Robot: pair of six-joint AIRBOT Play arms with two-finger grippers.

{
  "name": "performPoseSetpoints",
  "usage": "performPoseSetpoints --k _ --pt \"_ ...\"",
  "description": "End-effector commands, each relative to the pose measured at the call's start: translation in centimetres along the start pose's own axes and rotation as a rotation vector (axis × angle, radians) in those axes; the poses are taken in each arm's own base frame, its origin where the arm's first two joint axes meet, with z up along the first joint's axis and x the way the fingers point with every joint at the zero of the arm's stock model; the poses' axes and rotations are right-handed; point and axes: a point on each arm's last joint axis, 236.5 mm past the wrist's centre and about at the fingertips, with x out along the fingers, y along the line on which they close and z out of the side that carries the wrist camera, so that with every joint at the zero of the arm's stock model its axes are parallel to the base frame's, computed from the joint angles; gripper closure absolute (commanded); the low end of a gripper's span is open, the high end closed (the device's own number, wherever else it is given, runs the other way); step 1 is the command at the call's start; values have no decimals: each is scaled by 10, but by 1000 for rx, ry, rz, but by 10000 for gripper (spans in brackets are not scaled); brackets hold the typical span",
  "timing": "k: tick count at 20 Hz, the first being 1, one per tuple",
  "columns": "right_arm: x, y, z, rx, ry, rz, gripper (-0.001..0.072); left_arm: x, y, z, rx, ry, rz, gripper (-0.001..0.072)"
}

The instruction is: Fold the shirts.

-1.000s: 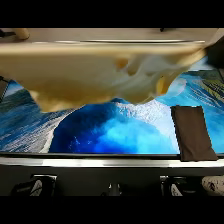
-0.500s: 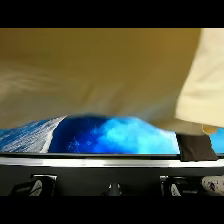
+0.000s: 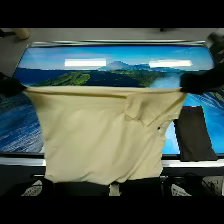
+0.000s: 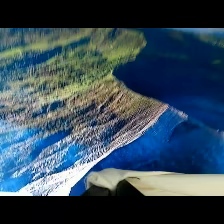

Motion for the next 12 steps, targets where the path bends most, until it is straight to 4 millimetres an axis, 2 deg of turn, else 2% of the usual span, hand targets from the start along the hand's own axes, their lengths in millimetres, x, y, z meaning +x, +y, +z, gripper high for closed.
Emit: performPoseSetpoints --k 1,2,4,6,8,10,11,12 --pt "126 11 15 77 143 143 688 113 19 -40 -43 208 -11 690" --pt "148 12 28 99 111 165 688 135 21 -36 -47 216 -10 689" --pt "175 14 53 146 30 199 687 168 21 -27 -40 223 -12 689" --pt "187 10 78 174 -68 201 687 190 17 -12 -40 207 -27 689" --pt "186 6 99 185 -155 193 687 197 8 11 -56 157 -60 688" --pt "176 3 95 179 -144 189 687 182 3 32 -47 117 -74 688" --pt "167 3 79 167 -82 187 687 168 1 33 -32 144 -84 688" --pt "160 2 53 146 20 175 686 156 -3 21 -6 208 -97 688"
